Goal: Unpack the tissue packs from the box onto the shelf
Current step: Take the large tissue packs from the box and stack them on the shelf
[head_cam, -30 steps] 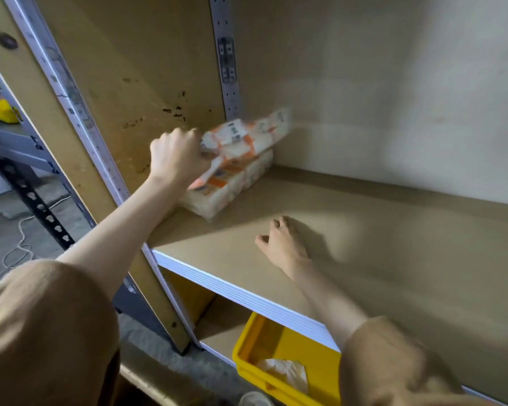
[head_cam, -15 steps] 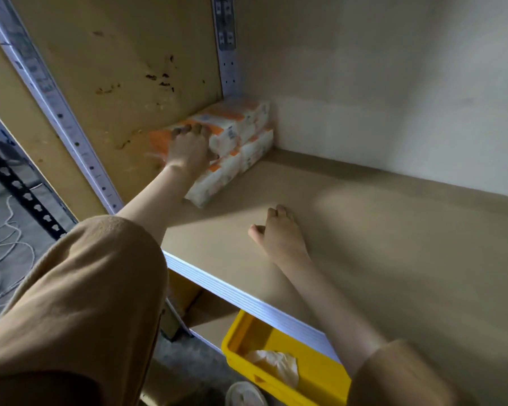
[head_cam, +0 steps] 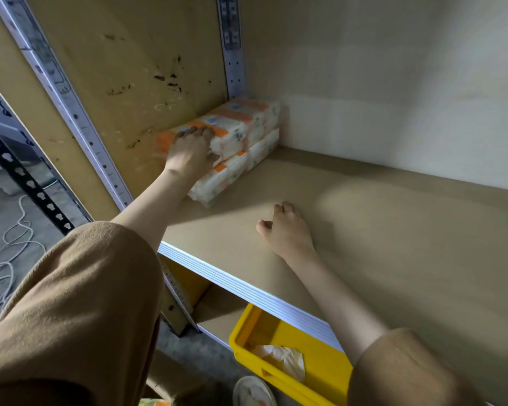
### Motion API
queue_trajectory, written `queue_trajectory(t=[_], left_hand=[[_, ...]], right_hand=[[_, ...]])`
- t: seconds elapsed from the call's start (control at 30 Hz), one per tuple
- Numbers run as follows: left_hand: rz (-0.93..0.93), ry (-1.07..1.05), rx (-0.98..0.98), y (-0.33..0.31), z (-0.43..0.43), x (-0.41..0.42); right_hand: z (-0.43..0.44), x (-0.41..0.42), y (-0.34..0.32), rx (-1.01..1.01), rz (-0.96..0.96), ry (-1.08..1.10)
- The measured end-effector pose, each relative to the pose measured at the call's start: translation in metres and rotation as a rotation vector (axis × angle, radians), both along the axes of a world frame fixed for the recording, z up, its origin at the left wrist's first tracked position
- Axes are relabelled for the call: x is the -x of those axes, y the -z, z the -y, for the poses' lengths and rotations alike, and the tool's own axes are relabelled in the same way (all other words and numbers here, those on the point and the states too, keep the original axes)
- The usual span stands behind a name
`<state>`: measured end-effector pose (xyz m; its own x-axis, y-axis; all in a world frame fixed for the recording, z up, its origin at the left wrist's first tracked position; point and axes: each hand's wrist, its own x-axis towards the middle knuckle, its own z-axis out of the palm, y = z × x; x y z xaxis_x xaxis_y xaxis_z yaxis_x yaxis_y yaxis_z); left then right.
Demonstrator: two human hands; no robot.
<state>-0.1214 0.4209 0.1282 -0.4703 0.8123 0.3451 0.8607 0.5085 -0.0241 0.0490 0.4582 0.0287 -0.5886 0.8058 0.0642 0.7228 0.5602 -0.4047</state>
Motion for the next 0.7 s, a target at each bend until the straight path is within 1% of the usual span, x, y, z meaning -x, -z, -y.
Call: queue_trajectory(t=[0.13, 0.4, 0.53, 0.7], left_hand=[[-0.009, 0.019, -0.011, 0.003, 0.002, 0.002], [0.077, -0.047, 0.091, -0.009, 0.0, 0.0], [0.1, -0.058, 0.029, -0.019, 0.015, -0.015], [0.032, -0.004, -0.101, -0.021, 0.057, -0.039]], right_hand=[[0.0, 0.0, 0.0, -0.012, -0.008, 0.013], [0.001, 0.0, -0.002, 0.013, 0.021, 0.009], [0.006, -0.003, -0.008, -0.02, 0.009, 0.01], [0.027, -0.013, -0.009, -0.08, -0.012, -0.019]])
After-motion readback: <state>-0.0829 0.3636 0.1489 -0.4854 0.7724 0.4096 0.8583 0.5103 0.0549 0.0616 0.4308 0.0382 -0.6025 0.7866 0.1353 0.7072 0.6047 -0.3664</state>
